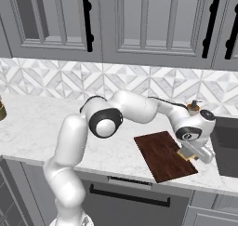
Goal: Pick up the sponge from the counter and clean the cutting board by briefly scrubbing or pressing down on the cutting board. Once finished, release the sponge.
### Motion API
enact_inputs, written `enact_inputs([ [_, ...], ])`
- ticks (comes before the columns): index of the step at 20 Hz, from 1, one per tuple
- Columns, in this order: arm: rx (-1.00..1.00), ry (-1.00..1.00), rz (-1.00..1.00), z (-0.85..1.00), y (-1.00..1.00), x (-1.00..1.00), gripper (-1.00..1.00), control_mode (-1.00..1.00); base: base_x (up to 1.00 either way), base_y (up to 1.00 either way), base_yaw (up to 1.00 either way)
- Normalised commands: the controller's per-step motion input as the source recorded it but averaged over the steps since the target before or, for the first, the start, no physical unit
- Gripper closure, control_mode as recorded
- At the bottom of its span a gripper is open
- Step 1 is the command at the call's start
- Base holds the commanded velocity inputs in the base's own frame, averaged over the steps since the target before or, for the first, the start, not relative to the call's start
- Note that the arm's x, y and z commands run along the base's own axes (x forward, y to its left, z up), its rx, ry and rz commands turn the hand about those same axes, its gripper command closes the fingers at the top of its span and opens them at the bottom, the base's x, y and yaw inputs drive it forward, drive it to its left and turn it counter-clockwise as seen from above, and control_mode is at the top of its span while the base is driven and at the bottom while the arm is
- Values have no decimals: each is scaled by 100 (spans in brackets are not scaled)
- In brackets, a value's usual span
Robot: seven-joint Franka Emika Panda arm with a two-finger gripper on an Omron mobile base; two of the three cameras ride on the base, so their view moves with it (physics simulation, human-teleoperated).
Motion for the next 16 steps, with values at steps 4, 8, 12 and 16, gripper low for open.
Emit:
enact_inputs([
  [4, -5, 6, 45, 43, 99, -92, 100, -100, 0, 0, 0],
  [8, -4, 10, 40, 28, 100, -60, 100, -100, 0, 0, 0],
  [12, -2, 18, 34, 0, 100, -14, 100, -100, 0, 0, 0],
  [16, 1, 15, 19, 0, 100, 0, 100, -100, 0, 0, 0],
])
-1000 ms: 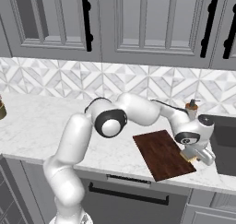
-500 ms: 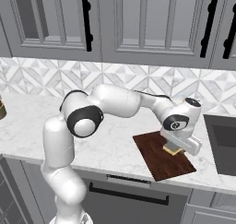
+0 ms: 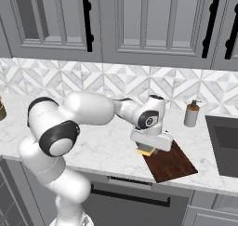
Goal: Pick up the sponge from the counter and clean the cutting board by briefly scrubbing or pressing down on the cutting board. Once finished, release the sponge.
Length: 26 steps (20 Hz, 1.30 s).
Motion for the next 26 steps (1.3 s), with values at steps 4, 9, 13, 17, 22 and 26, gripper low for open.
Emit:
enact_inputs([
  [4, 15, 12, 20, 5, 100, 4, 100, -100, 0, 0, 0],
  [9, 22, 14, 22, 9, 100, 15, 100, -100, 0, 0, 0],
  [13, 20, 14, 22, 0, 100, 41, 100, -100, 0, 0, 0],
  [17, 9, 5, 13, -1, 98, 60, -100, -100, 0, 0, 0],
  [22, 6, -2, -5, -47, 58, 60, -100, -100, 0, 0, 0],
  [26, 3, -19, -27, -78, 10, 29, -100, -100, 0, 0, 0],
])
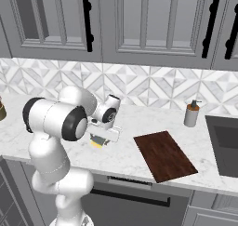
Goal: Pick up the sponge from the counter and clean the cutting board by briefly scrubbing or pressing down on the cutting board. Once finished, release the sponge.
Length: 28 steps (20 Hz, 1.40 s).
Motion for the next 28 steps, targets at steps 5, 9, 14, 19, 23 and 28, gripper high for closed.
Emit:
enact_inputs([
  [5, -5, -16, -20, -3, 1, 20, -100, -100, 0, 0, 0],
  [9, -15, -14, -2, 63, 0, -7, -100, -100, 0, 0, 0],
  [14, -9, -17, 5, 65, 0, -84, -100, -100, 0, 0, 0],
  [19, 0, -20, 11, 39, -4, -100, -100, -100, 0, 0, 0],
  [23, 0, -20, 15, 64, 0, -100, -100, -100, 0, 0, 0],
  [28, 0, -16, 8, 99, 0, -98, -100, -100, 0, 0, 0],
])
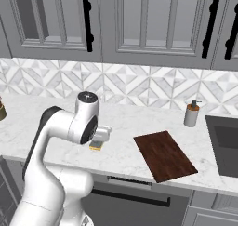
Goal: Pick up the sponge from the counter and clean the cutting board by briefly scrubbing or pressing down on the cutting board. Once finished, release the sponge.
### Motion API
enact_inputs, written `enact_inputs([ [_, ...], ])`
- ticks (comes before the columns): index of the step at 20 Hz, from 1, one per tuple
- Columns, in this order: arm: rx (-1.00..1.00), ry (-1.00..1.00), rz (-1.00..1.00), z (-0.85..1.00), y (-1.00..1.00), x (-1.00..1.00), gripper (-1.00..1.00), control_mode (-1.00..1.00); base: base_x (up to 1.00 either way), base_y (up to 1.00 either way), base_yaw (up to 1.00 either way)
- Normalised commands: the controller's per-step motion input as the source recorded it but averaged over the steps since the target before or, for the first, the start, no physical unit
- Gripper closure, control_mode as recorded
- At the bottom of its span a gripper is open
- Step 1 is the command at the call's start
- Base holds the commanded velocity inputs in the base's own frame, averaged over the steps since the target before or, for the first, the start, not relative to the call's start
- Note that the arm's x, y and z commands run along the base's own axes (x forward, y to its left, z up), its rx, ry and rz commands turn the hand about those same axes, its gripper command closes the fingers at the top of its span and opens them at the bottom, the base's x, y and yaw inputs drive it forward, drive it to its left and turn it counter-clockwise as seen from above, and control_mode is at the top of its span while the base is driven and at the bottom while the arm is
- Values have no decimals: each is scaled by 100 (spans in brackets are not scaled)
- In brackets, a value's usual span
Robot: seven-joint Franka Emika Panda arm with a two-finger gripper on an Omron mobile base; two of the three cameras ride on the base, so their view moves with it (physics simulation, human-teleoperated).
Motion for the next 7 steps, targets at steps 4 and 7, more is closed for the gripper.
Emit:
enact_inputs([
  [4, 1, -15, 5, 100, 4, -82, -100, -100, 0, 0, 0],
  [7, 2, -19, 0, 100, 8, -63, -100, -100, 0, 0, 0],
])
